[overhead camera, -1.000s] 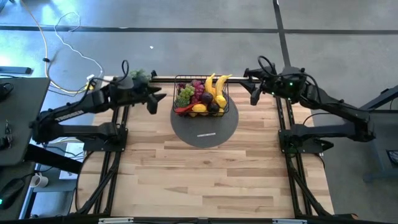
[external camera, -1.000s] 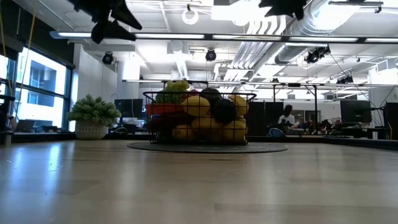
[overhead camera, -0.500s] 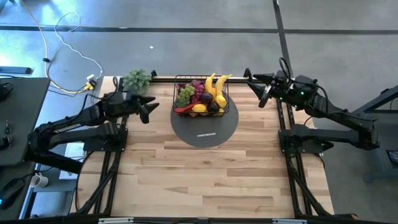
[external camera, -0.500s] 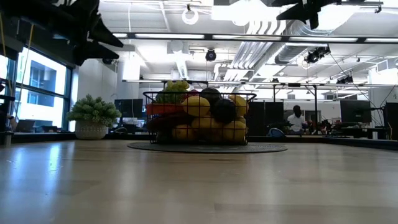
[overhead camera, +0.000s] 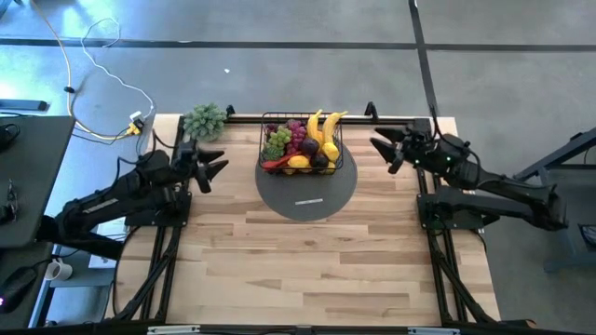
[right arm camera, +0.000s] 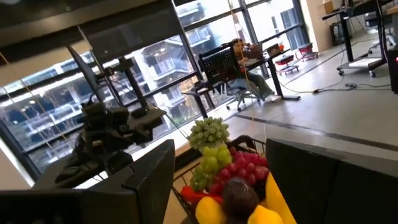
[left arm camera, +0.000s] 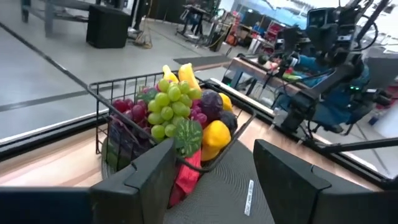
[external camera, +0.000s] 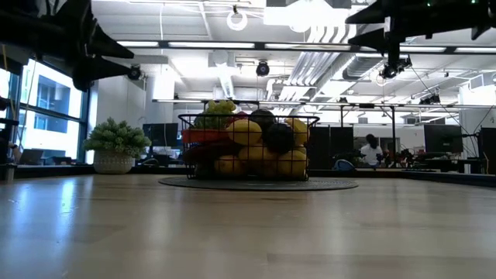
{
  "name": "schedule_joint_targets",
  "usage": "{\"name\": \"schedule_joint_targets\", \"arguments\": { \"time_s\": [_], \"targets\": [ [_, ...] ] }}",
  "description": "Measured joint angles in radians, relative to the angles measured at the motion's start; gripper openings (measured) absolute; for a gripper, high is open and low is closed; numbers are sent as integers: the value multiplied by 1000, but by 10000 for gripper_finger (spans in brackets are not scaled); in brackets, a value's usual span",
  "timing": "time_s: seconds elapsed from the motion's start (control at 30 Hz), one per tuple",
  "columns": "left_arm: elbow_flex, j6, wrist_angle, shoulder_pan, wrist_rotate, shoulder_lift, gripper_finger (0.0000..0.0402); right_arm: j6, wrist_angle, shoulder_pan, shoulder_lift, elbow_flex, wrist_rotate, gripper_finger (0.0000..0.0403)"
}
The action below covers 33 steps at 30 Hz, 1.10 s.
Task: Build produce basket
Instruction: Return to Home Position
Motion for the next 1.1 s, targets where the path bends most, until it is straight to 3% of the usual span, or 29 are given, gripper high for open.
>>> {"name": "schedule_joint_targets", "arguments": {
  "time_s": [0.27,0.63,1.1],
  "targets": [
    [-97,-23,1,0,20,-152,207,8,-41,0,-106,-24,1,234],
    [-223,-89,175,0,76,-147,207,-6,-275,0,-208,-24,-22,234],
    [-231,5,187,0,102,-141,207,54,-158,0,-235,-252,-171,234]
  ]
}}
